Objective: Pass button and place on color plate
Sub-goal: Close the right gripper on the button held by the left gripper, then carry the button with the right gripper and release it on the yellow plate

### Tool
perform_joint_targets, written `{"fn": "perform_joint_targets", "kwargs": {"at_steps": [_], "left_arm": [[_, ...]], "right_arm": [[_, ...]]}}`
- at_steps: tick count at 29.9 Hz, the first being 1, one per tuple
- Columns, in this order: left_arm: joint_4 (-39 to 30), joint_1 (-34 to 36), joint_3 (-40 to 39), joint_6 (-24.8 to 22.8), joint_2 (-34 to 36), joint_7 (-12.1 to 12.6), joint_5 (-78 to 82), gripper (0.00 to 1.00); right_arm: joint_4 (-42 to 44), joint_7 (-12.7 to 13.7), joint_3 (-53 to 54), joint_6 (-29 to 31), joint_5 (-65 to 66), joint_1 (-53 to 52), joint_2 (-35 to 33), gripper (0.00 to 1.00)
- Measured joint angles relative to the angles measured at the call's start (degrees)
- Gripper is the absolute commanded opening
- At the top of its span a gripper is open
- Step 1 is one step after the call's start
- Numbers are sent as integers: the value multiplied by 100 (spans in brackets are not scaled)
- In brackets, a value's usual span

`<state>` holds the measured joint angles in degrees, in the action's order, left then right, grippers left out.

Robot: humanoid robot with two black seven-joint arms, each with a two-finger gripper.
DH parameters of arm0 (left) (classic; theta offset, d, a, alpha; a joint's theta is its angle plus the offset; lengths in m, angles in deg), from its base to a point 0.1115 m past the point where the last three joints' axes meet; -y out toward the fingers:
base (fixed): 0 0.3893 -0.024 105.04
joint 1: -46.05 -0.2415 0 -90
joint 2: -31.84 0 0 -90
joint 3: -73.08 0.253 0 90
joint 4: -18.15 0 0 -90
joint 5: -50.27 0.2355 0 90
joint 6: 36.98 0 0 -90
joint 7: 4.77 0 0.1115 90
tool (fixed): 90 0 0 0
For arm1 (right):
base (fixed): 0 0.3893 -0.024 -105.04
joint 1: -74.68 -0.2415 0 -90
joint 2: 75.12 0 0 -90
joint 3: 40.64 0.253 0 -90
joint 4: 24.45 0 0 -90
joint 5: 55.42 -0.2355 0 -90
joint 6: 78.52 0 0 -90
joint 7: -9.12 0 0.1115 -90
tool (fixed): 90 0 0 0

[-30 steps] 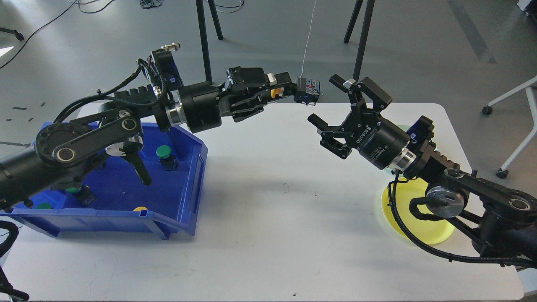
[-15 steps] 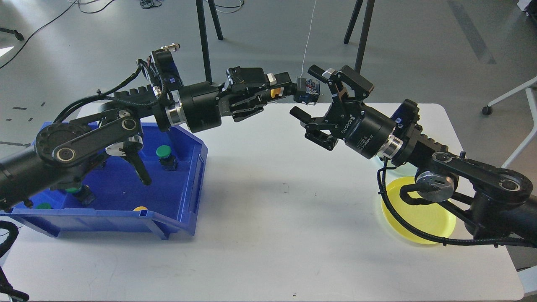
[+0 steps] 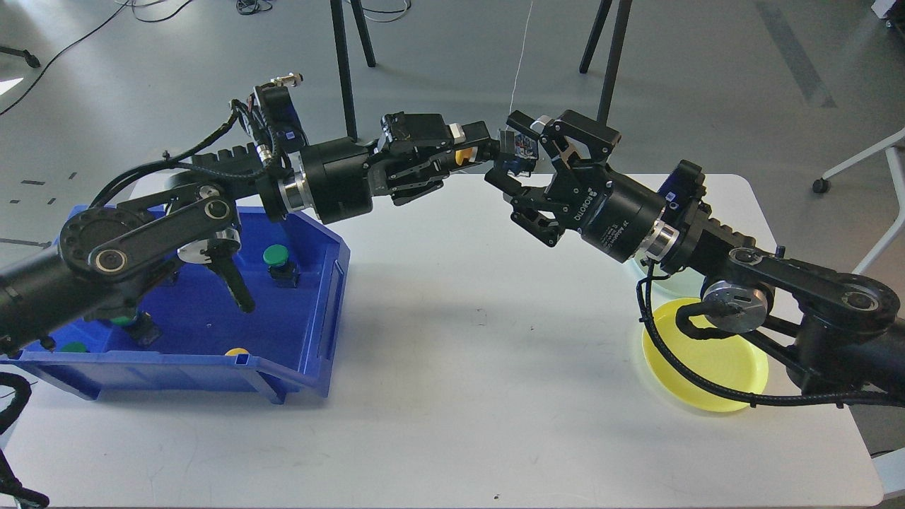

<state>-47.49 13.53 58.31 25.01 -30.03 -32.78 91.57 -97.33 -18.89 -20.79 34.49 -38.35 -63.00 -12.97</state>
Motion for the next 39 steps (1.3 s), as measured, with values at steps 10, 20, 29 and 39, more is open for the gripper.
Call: {"fn": "perform_joint_targets", "kwargs": {"at_steps": [10,20,29,39], "left_arm": [[12,-1,1,0,6,1,3,8],[10,-23,-7,1,12,0,-1,84],[23,-35,-26,0,0,0,-116,94],[98,-35,-28,1,-1,0,-242,95]], "right_arm": [[0,-3,-15,2,78,11,-7,10],[-22,5,65,-89,57,15,-51,1],[-156,1,160,-105,24,195,-553,1],[-182,-2,194,-1581,765,1565,-2086,1]]}}
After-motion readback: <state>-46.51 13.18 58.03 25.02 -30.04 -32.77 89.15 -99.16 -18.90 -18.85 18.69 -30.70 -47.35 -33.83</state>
